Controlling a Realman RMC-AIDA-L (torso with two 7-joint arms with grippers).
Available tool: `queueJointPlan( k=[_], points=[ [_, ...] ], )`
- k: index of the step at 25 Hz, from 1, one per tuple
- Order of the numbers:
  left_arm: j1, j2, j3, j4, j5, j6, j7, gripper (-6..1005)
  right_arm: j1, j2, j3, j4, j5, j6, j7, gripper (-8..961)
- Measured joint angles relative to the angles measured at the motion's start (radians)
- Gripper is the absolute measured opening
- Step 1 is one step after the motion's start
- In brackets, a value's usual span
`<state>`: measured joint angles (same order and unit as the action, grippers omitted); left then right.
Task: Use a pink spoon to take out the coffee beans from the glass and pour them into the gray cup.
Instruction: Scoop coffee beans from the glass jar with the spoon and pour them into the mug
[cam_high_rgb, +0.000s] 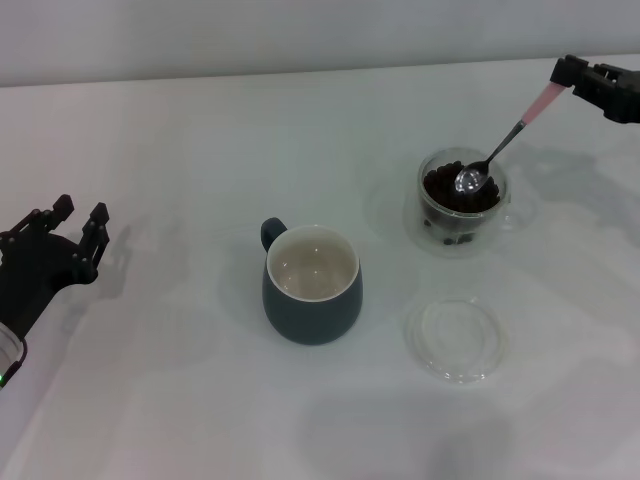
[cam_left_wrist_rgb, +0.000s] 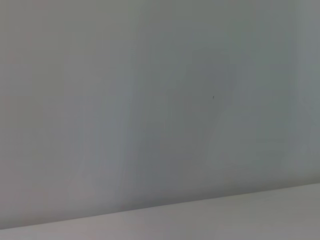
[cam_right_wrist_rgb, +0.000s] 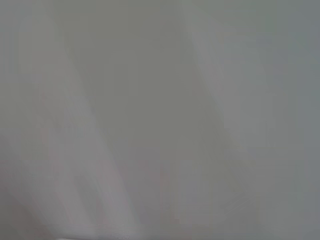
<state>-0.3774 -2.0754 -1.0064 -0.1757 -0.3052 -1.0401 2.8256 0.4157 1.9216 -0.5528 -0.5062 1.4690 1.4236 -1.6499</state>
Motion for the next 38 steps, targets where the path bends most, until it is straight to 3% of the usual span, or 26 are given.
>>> queueJointPlan(
  k=[38],
  points=[
    [0.008,-0.002,0.0,0.002,0.0,0.0,0.0,413,-0.006,0.016,-0.017,0.038,-0.03,-0.157,0.404,144]
  ],
)
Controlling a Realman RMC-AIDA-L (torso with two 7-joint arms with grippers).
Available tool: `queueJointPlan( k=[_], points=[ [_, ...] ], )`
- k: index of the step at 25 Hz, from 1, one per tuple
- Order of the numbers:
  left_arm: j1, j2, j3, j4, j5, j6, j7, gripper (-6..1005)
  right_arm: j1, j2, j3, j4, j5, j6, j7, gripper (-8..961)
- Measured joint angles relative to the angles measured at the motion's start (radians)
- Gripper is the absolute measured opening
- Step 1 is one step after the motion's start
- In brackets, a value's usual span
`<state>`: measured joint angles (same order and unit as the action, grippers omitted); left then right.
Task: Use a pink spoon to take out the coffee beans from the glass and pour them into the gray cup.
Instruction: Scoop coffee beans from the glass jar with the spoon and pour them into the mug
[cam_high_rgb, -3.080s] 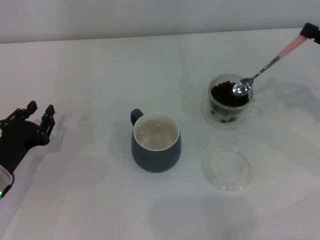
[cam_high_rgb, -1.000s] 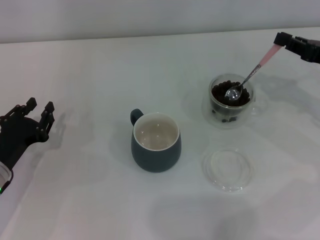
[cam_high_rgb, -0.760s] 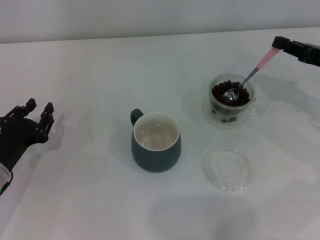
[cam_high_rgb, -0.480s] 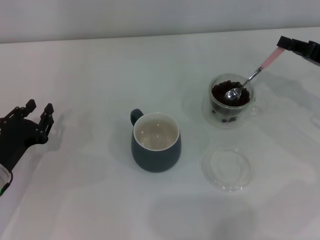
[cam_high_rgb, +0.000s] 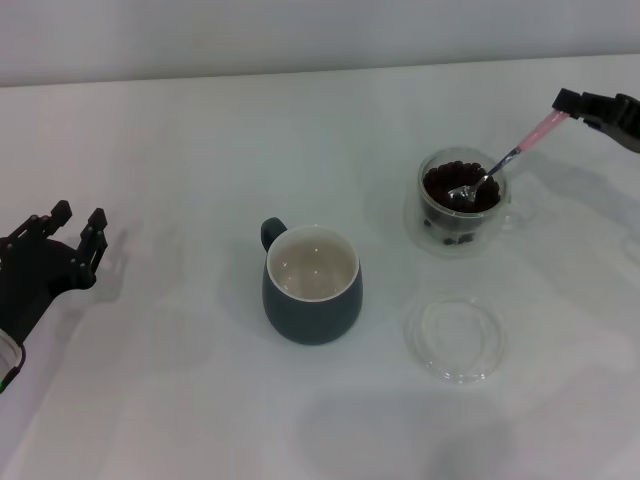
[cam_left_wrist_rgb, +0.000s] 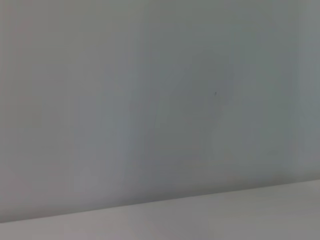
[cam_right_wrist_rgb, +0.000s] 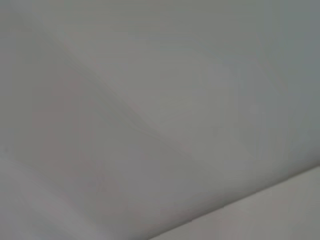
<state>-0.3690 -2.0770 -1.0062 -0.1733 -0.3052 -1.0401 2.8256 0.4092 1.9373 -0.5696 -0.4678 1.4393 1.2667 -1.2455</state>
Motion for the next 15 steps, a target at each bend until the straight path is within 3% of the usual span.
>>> queueJointPlan(
  k=[9,15],
  points=[
    [0.0,0.0,0.0,0.0,0.0,0.0,0.0,412,-0.001,-0.001,0.018,0.051,0.022,0.001,0.049,145],
    [0.001,-0.001,0.0,0.006,0.0,0.002,0.0,412,0.001,-0.001,0.094,0.141,0.044,0.001,0.062,144]
  ],
)
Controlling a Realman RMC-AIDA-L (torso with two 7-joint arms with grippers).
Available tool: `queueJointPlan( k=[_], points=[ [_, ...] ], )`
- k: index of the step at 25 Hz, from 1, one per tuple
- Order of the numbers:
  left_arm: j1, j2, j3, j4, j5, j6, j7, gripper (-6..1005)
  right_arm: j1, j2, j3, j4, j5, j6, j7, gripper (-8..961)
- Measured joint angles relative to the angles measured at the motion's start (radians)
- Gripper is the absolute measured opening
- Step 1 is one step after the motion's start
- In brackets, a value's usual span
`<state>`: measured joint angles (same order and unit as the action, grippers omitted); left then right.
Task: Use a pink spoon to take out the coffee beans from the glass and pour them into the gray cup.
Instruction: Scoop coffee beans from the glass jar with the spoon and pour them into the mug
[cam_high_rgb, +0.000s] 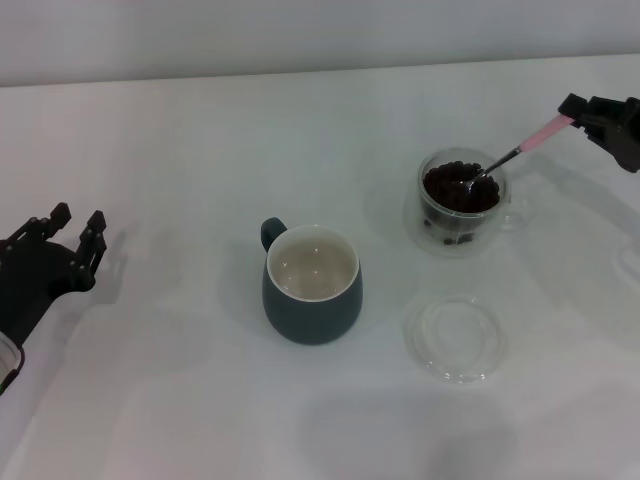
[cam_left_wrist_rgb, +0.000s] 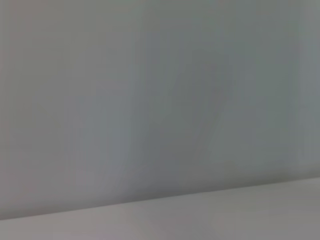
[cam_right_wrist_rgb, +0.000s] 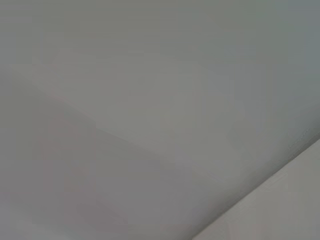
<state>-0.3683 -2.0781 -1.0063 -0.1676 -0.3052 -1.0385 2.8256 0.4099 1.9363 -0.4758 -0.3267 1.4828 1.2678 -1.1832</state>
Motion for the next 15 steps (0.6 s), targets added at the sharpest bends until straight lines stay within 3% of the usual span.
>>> queueJointPlan(
  k=[6,15],
  points=[
    [0.003,-0.002,0.0,0.005,0.0,0.0,0.0,413,-0.02,0.011,0.051,0.015,0.007,-0.002,0.012,144],
    [0.003,-0.002,0.0,0.005,0.002,-0.002,0.0,412,-0.03,0.012,0.058,0.017,0.01,-0.028,0.076,145]
  ],
)
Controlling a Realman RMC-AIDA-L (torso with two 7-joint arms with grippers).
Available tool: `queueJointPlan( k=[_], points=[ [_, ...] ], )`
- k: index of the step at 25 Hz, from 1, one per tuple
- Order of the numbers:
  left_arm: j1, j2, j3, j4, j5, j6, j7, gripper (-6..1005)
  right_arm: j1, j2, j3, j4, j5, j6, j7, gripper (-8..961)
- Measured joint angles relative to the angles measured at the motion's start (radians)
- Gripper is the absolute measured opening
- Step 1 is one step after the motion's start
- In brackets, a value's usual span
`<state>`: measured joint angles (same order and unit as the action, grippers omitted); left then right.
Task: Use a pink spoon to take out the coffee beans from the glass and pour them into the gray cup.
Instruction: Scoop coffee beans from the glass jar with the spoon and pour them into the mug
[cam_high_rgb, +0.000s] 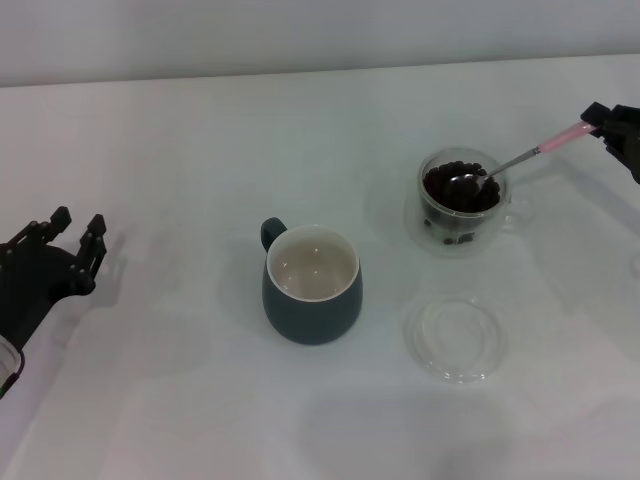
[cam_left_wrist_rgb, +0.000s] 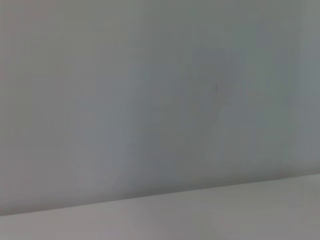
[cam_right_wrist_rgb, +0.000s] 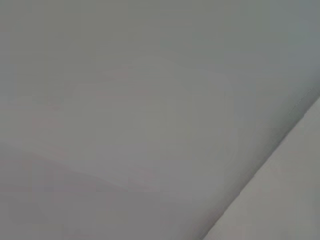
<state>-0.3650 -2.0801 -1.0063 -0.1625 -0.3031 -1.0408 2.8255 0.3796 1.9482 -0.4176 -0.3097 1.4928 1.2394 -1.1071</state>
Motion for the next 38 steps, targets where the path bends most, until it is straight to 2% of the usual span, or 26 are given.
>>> queueJointPlan(
  k=[12,26,38],
  points=[
    [0.0,0.0,0.0,0.0,0.003,0.002,0.0,412,0.0,-0.002,-0.005,0.0,-0.001,0.002,0.04,140],
    [0.0,-0.002,0.0,0.001,0.004,0.002,0.0,412,0.011,0.001,-0.007,-0.006,0.0,0.078,0.067,140],
    [0.006,-0.002,0.002,0.002,0.005,0.002,0.0,413,0.039,0.038,-0.035,-0.011,-0.008,0.124,0.091,143]
  ],
)
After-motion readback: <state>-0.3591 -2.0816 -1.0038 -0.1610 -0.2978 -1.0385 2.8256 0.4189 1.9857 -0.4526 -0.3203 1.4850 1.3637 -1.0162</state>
